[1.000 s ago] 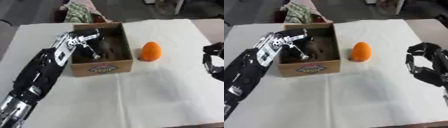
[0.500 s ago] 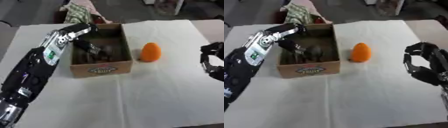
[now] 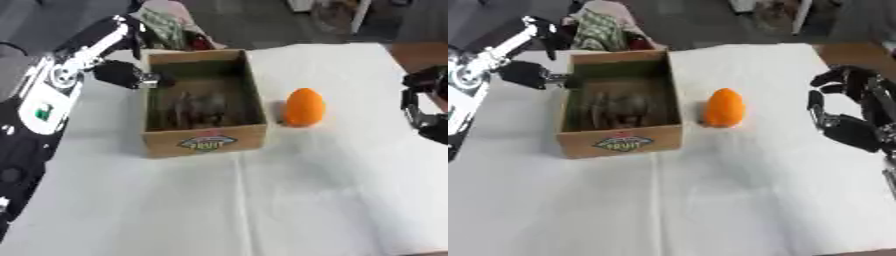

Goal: Pick up objects on the table and place them in the box.

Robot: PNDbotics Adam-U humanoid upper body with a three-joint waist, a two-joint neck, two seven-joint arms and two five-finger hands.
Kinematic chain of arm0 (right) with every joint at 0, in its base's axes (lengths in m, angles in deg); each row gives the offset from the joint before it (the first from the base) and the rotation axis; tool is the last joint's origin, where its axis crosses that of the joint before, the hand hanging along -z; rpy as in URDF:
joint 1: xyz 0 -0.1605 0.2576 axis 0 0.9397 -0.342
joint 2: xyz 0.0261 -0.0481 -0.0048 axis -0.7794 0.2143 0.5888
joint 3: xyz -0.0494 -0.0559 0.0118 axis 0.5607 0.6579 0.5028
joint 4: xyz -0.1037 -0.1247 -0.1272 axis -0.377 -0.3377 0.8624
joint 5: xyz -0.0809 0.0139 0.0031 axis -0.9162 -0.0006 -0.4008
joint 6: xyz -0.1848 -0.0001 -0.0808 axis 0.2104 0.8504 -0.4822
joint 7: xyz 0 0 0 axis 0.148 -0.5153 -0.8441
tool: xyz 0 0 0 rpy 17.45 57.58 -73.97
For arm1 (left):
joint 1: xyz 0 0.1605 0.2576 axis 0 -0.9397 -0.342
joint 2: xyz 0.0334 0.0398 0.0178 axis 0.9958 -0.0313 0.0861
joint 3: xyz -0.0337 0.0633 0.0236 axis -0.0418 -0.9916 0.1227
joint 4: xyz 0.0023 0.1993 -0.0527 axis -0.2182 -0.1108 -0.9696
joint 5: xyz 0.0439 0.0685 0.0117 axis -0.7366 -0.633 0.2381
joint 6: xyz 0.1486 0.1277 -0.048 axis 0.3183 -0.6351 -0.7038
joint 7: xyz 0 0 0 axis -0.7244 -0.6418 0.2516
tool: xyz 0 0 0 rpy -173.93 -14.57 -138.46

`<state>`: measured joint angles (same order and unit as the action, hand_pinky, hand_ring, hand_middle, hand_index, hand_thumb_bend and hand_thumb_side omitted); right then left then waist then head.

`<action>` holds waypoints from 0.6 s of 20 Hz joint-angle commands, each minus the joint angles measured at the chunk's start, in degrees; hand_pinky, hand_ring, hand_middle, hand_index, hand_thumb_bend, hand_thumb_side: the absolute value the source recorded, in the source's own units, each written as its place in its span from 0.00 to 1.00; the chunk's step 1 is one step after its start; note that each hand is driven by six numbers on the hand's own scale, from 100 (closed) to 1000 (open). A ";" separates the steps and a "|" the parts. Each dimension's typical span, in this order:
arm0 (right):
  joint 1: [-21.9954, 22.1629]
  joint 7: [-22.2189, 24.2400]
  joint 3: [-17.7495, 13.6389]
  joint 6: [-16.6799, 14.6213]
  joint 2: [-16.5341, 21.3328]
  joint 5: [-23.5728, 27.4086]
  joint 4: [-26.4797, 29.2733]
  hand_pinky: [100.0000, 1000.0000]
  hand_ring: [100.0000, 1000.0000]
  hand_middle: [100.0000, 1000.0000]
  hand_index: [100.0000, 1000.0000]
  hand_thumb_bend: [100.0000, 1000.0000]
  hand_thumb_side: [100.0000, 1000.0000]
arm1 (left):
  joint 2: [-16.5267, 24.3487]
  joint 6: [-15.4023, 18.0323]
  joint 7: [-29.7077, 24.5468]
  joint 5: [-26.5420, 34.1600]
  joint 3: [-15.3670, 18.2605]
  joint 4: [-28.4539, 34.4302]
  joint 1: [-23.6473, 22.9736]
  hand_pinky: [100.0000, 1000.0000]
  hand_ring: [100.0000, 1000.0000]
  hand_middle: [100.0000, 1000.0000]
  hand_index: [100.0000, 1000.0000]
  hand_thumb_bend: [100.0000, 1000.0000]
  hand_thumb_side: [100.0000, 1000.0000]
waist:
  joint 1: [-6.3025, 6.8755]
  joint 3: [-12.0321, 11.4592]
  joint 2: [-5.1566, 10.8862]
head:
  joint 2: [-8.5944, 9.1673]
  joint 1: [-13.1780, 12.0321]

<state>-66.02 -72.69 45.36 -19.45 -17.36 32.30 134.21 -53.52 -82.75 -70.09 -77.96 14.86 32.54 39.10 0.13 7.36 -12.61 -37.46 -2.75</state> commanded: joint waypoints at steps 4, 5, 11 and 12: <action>-6.47 1.37 1.40 1.08 7.03 3.32 -6.76 0.73 0.78 0.58 0.63 0.00 0.00 | 2.40 -4.54 5.65 5.65 5.99 9.85 -6.35 0.66 0.40 0.50 0.68 0.66 0.49 | -0.31 -1.66 0.41 | 1.25 2.15; -7.69 1.82 1.83 1.54 7.57 3.42 -8.24 0.73 0.79 0.59 0.65 0.00 0.00 | 2.18 -5.46 6.58 6.58 6.51 11.30 -7.85 0.66 0.39 0.49 0.67 0.64 0.48 | -0.35 -1.95 0.35 | 1.32 2.37; -13.51 5.32 4.39 4.55 7.10 0.43 -17.05 0.74 0.80 0.62 0.67 0.00 0.01 | 0.63 -10.90 12.02 12.02 7.03 19.79 -16.56 0.65 0.39 0.49 0.67 0.64 0.46 | -0.26 -2.83 0.29 | 1.54 2.64; -14.37 6.00 4.70 4.87 6.59 -0.39 -18.44 0.75 0.81 0.64 0.69 0.00 0.01 | 0.36 -11.75 12.87 12.87 6.96 21.16 -17.60 0.65 0.39 0.49 0.67 0.64 0.46 | -0.20 -3.00 0.26 | 1.59 2.74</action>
<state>-79.14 -67.52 49.97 -15.01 -11.91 32.93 116.91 -53.88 -93.62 -58.45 -66.32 21.05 51.00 21.08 -0.10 4.39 -13.19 -36.64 -0.24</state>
